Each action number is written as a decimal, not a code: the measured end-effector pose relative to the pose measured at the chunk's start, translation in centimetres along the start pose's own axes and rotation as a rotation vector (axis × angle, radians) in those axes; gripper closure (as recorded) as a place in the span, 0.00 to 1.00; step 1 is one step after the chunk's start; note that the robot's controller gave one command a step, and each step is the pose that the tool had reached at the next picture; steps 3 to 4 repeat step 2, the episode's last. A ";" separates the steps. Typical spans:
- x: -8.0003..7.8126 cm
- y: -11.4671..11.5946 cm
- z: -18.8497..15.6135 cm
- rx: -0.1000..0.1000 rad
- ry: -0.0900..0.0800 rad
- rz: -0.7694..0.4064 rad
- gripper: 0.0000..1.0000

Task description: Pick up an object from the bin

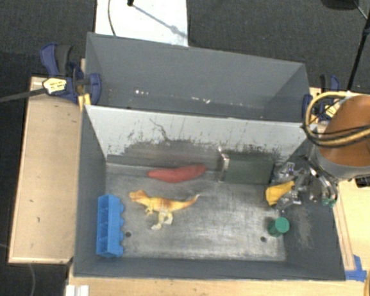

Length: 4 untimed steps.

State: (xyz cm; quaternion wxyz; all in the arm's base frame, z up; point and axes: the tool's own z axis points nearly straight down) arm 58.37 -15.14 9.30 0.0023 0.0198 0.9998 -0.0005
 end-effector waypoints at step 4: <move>1.4 3.0 -11.4 -0.001 0.001 -0.052 1.00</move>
Offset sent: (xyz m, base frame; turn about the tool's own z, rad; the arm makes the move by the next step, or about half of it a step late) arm -0.0144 0.0305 0.1128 -0.0486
